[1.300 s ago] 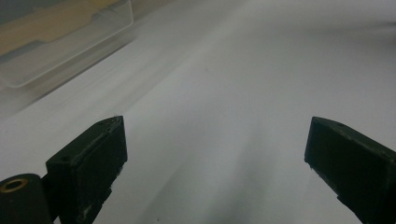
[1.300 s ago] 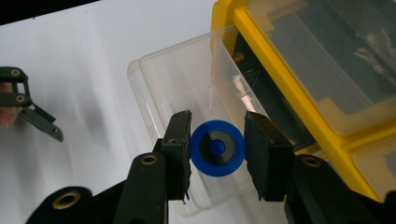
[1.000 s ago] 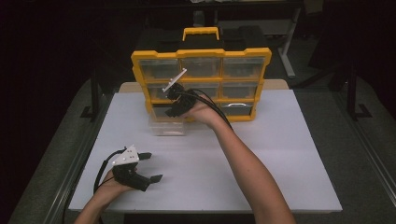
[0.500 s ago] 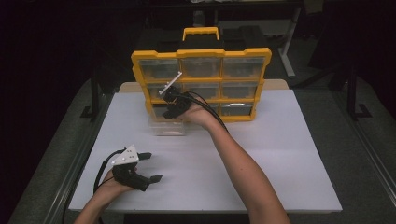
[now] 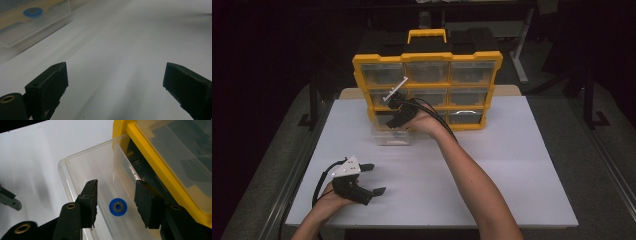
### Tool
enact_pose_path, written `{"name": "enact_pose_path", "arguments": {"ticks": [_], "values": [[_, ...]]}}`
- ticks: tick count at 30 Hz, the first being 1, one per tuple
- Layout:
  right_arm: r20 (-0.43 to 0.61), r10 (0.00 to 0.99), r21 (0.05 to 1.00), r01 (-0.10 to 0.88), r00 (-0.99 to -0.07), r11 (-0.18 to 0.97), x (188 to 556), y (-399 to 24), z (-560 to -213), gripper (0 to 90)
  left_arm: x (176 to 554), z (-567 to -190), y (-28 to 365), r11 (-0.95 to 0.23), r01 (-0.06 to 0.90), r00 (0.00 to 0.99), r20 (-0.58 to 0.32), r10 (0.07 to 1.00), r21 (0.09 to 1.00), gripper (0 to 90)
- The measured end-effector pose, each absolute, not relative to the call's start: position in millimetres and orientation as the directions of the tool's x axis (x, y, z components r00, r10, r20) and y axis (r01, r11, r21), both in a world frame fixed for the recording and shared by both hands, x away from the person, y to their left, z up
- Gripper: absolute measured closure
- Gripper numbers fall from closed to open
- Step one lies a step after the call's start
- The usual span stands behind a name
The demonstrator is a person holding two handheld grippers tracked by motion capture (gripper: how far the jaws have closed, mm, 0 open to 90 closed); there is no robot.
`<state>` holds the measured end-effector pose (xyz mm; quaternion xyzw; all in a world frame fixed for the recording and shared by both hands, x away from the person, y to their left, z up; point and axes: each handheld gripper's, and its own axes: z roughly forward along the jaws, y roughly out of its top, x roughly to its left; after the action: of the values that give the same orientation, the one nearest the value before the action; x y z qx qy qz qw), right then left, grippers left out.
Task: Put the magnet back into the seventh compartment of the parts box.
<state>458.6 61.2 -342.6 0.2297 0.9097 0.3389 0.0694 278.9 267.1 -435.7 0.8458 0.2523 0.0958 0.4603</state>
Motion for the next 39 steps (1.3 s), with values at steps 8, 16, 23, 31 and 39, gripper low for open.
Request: {"name": "enact_pose_path", "arguments": {"ticks": [8, 16, 23, 31, 39], "values": [[0.029, 0.463, 0.66, 0.365, -0.886, 0.656, 454.1, 46.6, -337.4, 45.7, 278.7, -435.2, 267.3, -0.448, 0.341, 0.854, -0.073, 0.515, 0.826, 5.9], [0.024, 0.467, 0.676, 0.358, -0.884, 0.644, 448.7, 35.1, -336.5, 38.7, 278.8, -435.0, 267.8, -0.449, 0.343, 0.854, -0.075, 0.515, 0.825, 5.9], [0.032, 0.486, 0.677, 0.376, -0.874, 0.633, 444.0, 21.3, -336.1, 33.1, 278.5, -435.3, 268.2, -0.442, 0.347, 0.851, -0.08, 0.519, 0.827, 5.9], [0.045, 0.508, 0.683, 0.397, -0.86, 0.612, 434.1, 2.2, -339.0, 25.3, 278.9, -436.3, 268.5, -0.446, 0.347, 0.852, -0.077, 0.519, 0.825, 5.9], [0.057, 0.538, 0.7, 0.418, -0.841, 0.579, 424.9, -22.3, -345.2, 16.6, 279.3, -436.6, 268.6, -0.451, 0.35, 0.85, -0.076, 0.521, 0.821, 5.9]]}}
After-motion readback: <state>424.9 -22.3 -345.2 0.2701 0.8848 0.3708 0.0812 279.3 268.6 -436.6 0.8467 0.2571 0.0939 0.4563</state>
